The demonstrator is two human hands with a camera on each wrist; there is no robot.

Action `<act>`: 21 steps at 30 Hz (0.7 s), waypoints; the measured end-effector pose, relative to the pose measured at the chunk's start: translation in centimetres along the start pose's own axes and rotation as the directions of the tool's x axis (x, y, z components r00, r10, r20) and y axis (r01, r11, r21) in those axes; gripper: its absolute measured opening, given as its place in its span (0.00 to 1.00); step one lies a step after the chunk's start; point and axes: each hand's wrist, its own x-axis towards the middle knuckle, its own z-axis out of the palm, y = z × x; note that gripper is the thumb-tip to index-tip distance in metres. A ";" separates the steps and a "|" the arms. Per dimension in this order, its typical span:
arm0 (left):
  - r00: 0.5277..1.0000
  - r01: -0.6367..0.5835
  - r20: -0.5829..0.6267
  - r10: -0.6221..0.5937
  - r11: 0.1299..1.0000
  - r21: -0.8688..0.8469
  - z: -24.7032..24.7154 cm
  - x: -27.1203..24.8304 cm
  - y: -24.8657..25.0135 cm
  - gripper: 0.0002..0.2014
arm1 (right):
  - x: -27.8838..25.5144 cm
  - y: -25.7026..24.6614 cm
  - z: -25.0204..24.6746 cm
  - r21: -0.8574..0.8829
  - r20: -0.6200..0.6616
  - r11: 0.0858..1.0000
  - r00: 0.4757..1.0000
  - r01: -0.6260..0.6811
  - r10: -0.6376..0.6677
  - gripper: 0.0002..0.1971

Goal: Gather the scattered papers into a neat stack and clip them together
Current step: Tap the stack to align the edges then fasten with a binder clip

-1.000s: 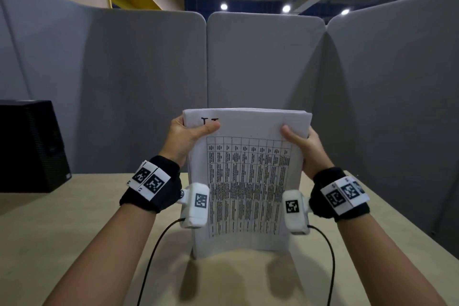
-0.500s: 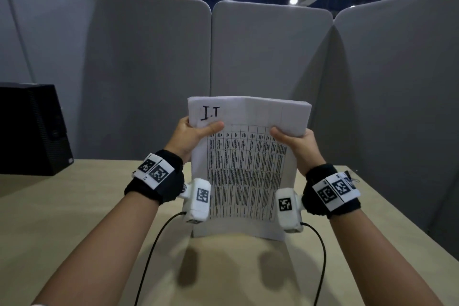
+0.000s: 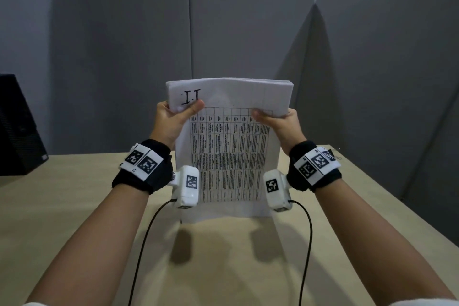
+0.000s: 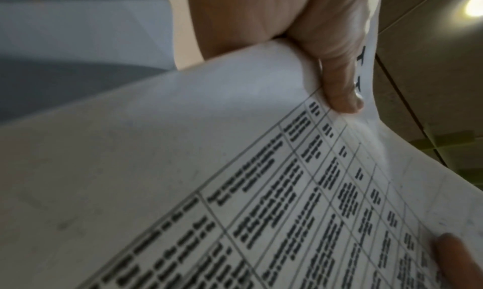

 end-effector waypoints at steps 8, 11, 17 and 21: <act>0.994 -0.094 0.071 0.088 0.992 0.086 1.8 3.7 -0.3 0.04 | 3.2 2.8 -9.3 0.132 -0.146 0.928 0.920 -0.347 0.365 0.45; 0.986 -0.122 0.132 0.105 0.984 0.129 3.2 5.6 -0.7 0.05 | 3.4 8.1 -15.3 0.039 -0.622 0.842 0.646 -0.538 0.442 0.24; 0.980 -0.126 0.176 0.094 0.975 0.180 5.9 9.5 -2.0 0.04 | 5.4 15.8 -22.8 -0.448 -0.751 0.297 0.535 -0.843 0.387 0.29; 0.978 -0.117 0.189 0.084 0.978 0.170 6.3 11.0 -3.2 0.04 | 7.2 17.1 -25.7 -0.660 -0.700 0.018 0.624 -0.751 0.346 0.28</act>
